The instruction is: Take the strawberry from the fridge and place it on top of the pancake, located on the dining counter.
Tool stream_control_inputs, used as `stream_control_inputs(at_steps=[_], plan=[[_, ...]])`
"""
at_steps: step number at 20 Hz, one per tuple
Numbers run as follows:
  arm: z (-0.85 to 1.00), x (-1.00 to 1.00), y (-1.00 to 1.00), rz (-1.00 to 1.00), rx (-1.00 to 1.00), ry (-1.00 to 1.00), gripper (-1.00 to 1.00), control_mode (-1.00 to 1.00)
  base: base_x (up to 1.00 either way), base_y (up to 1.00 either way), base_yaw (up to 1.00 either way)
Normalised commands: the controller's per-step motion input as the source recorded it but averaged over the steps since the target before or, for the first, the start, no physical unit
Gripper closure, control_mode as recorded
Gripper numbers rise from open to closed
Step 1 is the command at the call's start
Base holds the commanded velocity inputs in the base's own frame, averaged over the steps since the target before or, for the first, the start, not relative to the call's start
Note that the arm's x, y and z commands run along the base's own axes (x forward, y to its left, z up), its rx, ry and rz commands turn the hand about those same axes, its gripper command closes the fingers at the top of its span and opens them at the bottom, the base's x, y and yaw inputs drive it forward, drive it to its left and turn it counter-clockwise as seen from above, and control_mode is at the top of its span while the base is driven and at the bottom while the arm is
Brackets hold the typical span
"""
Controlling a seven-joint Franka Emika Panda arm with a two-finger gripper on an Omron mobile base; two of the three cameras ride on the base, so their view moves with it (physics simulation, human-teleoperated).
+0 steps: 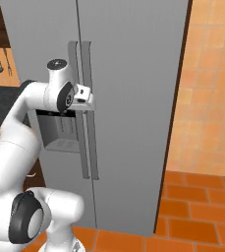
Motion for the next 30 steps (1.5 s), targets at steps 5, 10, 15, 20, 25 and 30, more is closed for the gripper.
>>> stream_control_inputs(at_steps=[5,10,15,20,25,30], plan=[[-0.06,0.63,-0.20,0.08,0.06,-0.16,-1.00,-1.00,0.00,0.00,0.00],[-0.01,0.56,0.00,0.01,0.01,-0.11,-1.00,-1.00,0.00,0.00,0.00],[0.00,0.82,0.00,-0.04,-0.02,0.00,-1.00,-1.00,0.00,0.00,0.00],[-0.01,0.39,0.06,-0.02,0.00,-0.04,-1.00,-1.00,0.00,0.00,0.00],[0.00,0.35,0.02,0.00,0.00,-0.04,-1.00,-1.00,0.00,0.00,0.00],[-0.16,0.32,0.00,0.00,0.00,-0.18,-1.00,-1.00,0.00,0.00,0.00]])
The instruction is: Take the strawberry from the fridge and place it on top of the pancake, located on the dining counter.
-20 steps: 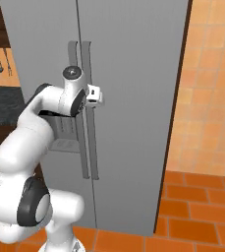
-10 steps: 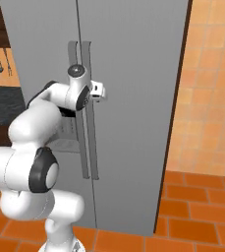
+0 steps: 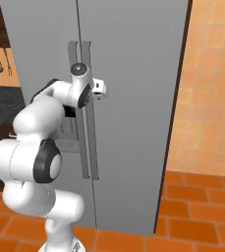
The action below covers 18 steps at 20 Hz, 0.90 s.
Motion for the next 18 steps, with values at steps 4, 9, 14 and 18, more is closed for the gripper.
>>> stream_control_inputs(at_steps=[4,9,14,18], plan=[[-0.36,0.25,0.00,0.00,0.00,-0.30,-1.00,-1.00,0.00,0.00,0.00],[-0.15,0.03,0.04,0.00,0.01,-0.45,-1.00,-1.00,0.00,0.00,0.00],[0.00,0.01,0.07,-0.01,0.04,-0.29,-1.00,-1.00,0.00,0.00,0.00],[-0.03,0.38,0.00,0.00,0.00,-0.05,-1.00,-1.00,0.00,0.00,0.00]])
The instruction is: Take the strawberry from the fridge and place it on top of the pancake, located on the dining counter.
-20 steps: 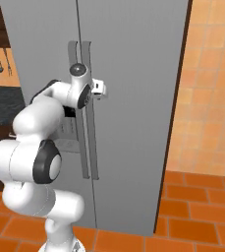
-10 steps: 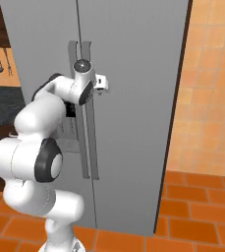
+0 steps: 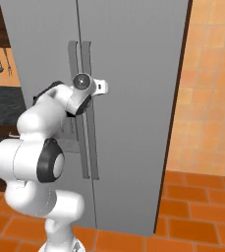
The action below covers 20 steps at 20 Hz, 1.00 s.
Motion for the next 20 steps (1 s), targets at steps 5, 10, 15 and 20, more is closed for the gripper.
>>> stream_control_inputs(at_steps=[5,10,15,20], plan=[[-0.20,0.34,0.00,0.00,0.03,-0.24,-1.00,-1.00,0.00,0.00,0.00],[-0.02,0.01,-0.03,0.00,0.03,-0.08,1.00,-1.00,0.00,0.00,0.00],[0.00,-0.30,-0.34,-0.06,0.00,0.12,1.00,-1.00,0.00,0.00,0.00],[0.09,-0.90,-0.61,-0.06,0.00,0.20,1.00,-1.00,0.00,0.00,0.00]])
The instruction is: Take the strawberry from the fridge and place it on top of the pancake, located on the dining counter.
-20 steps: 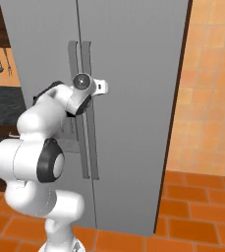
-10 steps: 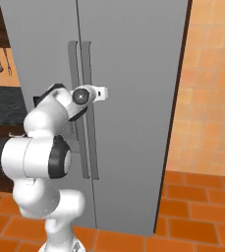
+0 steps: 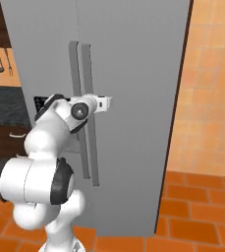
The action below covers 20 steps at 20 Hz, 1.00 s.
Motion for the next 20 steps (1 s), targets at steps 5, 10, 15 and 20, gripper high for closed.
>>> stream_control_inputs(at_steps=[5,10,15,20], plan=[[0.23,-1.00,-0.92,0.00,0.01,0.32,1.00,-1.00,0.00,0.00,0.00],[0.36,-1.00,-1.00,0.00,0.01,0.38,1.00,-1.00,0.00,0.00,0.00],[0.02,-1.00,-1.00,0.01,0.05,0.22,1.00,-1.00,0.00,0.00,0.00],[-0.02,-0.93,-1.00,0.02,0.22,-0.02,1.00,-1.00,0.00,0.00,0.00]])
